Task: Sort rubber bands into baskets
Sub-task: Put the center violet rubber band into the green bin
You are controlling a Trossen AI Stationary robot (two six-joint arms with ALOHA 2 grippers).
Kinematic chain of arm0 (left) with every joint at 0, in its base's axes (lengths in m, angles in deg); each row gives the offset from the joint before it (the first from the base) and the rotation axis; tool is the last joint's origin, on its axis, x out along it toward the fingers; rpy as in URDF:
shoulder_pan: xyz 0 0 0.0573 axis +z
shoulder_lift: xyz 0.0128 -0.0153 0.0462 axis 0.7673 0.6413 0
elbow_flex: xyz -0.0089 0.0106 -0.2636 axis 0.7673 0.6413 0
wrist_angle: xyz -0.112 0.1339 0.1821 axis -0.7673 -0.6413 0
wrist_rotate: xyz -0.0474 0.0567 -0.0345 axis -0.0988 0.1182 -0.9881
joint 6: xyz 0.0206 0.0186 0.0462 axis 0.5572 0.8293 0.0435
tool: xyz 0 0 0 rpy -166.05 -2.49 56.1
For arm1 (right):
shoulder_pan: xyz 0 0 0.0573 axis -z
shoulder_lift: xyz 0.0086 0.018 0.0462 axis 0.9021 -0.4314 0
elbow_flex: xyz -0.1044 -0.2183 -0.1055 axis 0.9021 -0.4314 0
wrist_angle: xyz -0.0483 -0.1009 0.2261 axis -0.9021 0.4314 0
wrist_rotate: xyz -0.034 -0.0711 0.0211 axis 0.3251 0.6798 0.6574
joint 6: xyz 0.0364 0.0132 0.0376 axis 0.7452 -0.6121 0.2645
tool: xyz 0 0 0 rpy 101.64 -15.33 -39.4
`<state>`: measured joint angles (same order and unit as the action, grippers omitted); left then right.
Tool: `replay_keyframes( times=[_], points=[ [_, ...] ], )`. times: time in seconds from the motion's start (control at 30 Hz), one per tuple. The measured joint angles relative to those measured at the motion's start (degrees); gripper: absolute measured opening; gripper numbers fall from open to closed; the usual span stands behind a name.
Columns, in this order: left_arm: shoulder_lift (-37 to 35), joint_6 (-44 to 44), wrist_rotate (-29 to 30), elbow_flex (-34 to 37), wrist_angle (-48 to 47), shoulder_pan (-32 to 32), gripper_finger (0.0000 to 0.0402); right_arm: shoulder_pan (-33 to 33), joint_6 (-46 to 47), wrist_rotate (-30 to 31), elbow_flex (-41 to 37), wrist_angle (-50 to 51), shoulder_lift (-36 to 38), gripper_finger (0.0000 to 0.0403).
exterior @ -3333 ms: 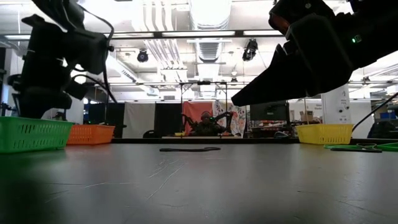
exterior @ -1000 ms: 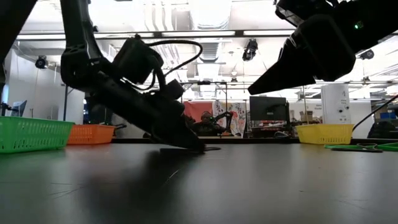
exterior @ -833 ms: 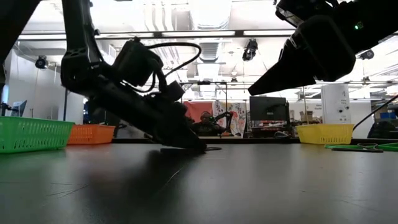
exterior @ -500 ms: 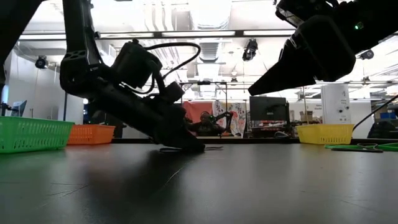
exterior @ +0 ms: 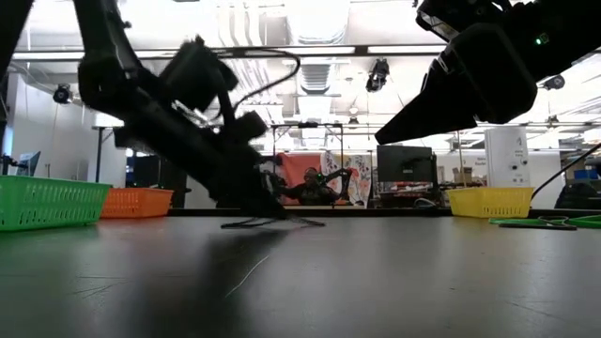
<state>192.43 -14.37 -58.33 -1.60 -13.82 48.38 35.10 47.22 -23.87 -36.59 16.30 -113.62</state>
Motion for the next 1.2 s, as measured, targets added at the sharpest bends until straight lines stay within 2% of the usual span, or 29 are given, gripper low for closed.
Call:
replay_keyframes(
  times=[0.5,0.77,0.93,1.07,1.2],
  points=[
    [-23.14,-3.33,0.67,-2.63,-30.86,-7.59,0.0000,0.02,-0.01,0.04,-0.17,0.02,-0.04,0.0187],
    [-31.57,-7.74,5.73,-8.34,-52.48,-10.93,0.0000,0.02,0.13,0.02,-0.22,-0.06,-0.04,0.0187],
    [-34.22,-8.22,7.91,-10.62,-56.69,-11.46,0.0000,0.02,0.21,0.02,-0.22,-0.36,-0.04,0.0187],
    [-35.27,-9.48,8.41,-13.49,-65.45,-11.61,0.0000,-0.02,0.79,-0.04,-0.22,-0.42,-0.04,0.0187],
    [-35.66,-10.66,9.35,-15.57,-68.80,-11.59,0.0000,-0.02,0.94,-0.55,-0.22,-0.41,-0.04,0.0187]
  ],
)
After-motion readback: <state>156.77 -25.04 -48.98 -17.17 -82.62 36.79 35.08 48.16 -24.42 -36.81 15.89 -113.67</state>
